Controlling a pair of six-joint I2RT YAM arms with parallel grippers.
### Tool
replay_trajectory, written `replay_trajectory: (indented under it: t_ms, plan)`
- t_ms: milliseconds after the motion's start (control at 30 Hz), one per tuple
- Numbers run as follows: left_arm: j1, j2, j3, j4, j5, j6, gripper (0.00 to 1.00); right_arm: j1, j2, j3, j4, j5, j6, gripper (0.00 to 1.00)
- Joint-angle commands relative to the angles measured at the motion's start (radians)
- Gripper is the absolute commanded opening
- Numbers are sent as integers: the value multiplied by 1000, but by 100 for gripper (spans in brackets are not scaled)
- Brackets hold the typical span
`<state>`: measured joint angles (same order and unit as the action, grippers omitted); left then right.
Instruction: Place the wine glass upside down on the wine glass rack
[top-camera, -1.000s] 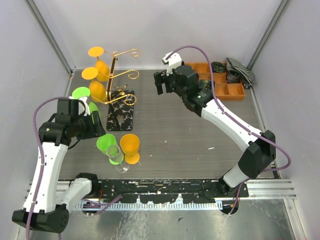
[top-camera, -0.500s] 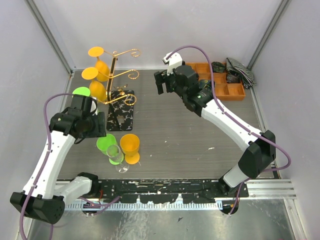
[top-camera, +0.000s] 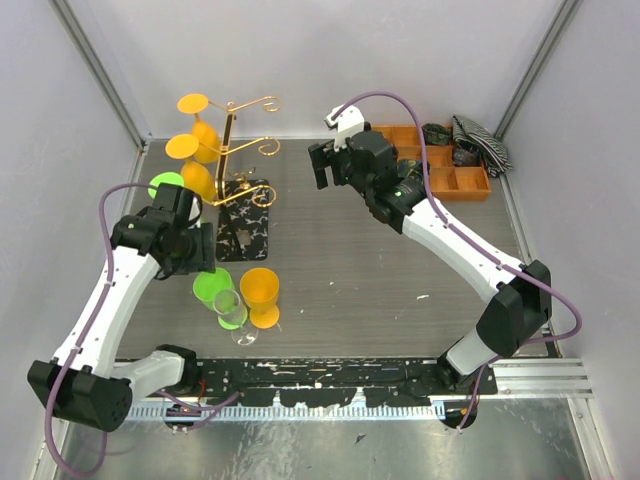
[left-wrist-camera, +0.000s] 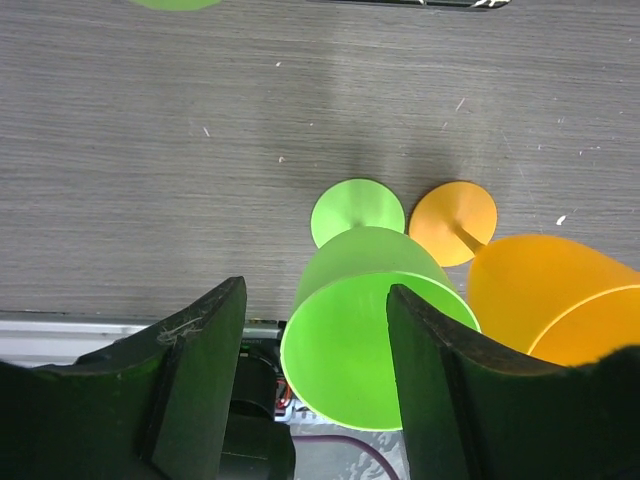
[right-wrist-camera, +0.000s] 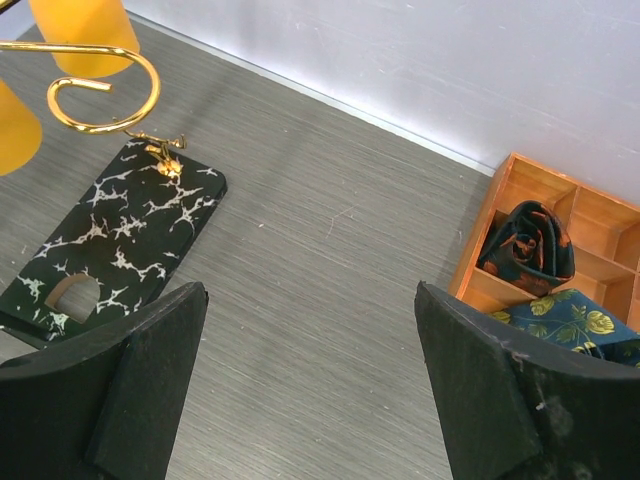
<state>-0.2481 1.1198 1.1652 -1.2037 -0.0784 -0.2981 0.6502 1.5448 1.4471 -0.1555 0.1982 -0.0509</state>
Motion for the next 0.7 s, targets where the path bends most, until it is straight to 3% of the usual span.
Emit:
replay_trajectory:
  t_ms: [0,400,667]
  plan:
    - [-11,39,-15,15,49,3,64,-4,-37,8,39,41,-16,90]
    - [-40,92,-22,21,101,1,51,-3,-36,6,40,56,-29,90]
    - [-54,118,-21,24,100,0,50,-3,-37,5,40,63,-33,90]
